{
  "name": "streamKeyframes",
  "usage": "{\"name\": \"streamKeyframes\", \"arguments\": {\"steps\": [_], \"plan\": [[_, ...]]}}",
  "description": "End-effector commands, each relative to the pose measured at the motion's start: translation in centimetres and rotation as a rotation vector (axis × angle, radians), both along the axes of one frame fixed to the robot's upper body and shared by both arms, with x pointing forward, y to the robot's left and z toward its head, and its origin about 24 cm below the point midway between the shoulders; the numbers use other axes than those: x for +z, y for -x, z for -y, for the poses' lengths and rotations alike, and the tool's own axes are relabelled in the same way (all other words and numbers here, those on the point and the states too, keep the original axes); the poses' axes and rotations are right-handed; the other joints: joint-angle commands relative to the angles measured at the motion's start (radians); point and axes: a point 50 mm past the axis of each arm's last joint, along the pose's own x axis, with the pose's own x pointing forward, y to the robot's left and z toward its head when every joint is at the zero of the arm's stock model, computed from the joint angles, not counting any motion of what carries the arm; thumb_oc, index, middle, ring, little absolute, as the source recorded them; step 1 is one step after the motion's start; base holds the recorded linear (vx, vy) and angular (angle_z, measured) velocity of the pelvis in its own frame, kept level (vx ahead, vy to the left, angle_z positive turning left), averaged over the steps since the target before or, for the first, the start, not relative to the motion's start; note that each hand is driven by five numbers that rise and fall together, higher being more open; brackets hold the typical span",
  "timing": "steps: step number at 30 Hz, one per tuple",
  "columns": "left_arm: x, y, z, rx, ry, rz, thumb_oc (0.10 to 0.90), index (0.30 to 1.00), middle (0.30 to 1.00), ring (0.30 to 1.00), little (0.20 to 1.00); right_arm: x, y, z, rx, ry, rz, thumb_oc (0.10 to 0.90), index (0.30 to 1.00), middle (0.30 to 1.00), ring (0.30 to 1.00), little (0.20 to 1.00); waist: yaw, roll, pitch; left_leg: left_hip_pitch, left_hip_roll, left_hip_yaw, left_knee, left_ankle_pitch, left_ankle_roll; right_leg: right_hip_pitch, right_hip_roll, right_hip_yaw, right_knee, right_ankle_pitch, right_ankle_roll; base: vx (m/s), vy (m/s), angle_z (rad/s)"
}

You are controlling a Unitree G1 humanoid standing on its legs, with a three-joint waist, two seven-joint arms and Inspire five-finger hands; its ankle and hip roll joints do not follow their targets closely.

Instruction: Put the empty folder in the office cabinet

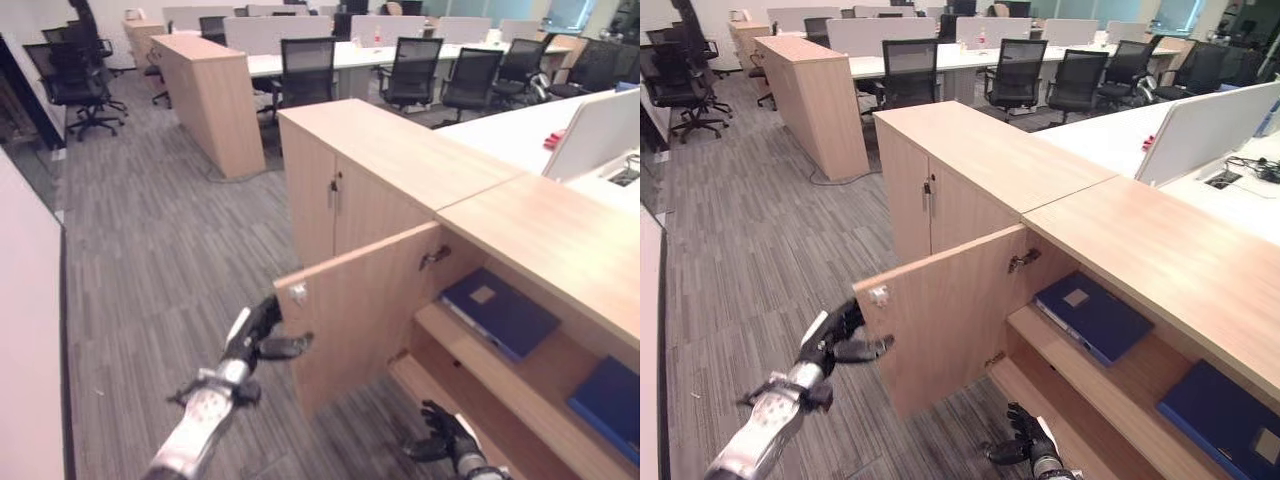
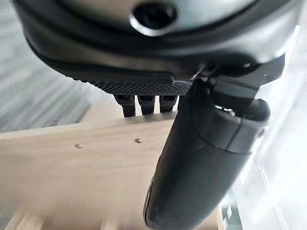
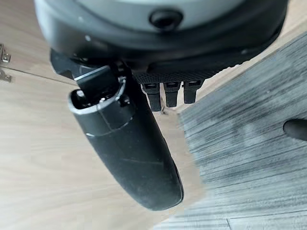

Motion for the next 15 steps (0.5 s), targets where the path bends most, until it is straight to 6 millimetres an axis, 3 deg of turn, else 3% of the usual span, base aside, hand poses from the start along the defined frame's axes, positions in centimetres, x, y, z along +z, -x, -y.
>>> {"name": "streamKeyframes", "arguments": {"steps": [1,6,12,14,15], "plan": [[4.5,-2.7,4.0,-0.231,0.168,0.194,0.800,0.900,0.900,0.900,0.900,2.4,-4.0,1.2,-0.043,0.016,0.183,0.800,0.900,0.900,0.900,0.900,-0.029,0.029,0.044,0.054,-0.007,-0.004,-0.001,-0.123,0.014,0.021,-0.045,-0.050,0.026,-0.038,0.082,-0.03,0.030,0.07],[6.0,-1.5,4.4,-0.297,0.242,0.223,0.800,0.900,0.900,0.900,0.900,2.6,-4.6,1.4,-0.081,0.020,0.194,0.800,0.900,0.900,0.900,0.900,-0.018,0.030,0.068,0.034,-0.015,0.003,-0.001,-0.123,0.022,-0.017,-0.056,-0.048,0.039,-0.021,0.091,-0.08,0.011,0.00],[7.8,-1.4,4.5,-0.300,0.323,0.281,0.800,0.900,0.900,0.900,0.900,3.7,-7.0,0.7,-0.077,0.015,0.259,0.800,0.900,0.900,0.900,0.900,-0.007,0.052,0.128,0.007,-0.007,0.077,-0.001,-0.111,0.029,-0.141,-0.097,-0.091,0.184,0.000,0.109,-0.15,0.002,-0.47],[8.1,-1.5,4.7,-0.307,0.333,0.289,0.800,0.900,0.900,0.900,0.900,3.9,-7.5,0.5,-0.060,0.025,0.266,0.800,0.900,0.900,0.900,0.900,0.013,0.065,0.133,0.008,0.002,0.120,-0.001,-0.109,0.027,-0.148,-0.146,-0.229,0.217,0.014,0.103,-0.08,-0.029,-0.52],[8.5,-1.6,5.0,-0.322,0.328,0.303,0.800,0.900,0.900,0.900,0.900,3.7,-7.5,0.1,-0.045,0.021,0.257,0.800,0.900,0.900,0.900,0.900,0.031,0.074,0.122,0.015,0.013,0.160,0.002,-0.123,0.020,-0.117,-0.188,-0.391,0.242,0.001,0.100,-0.02,-0.031,-0.97]]}}
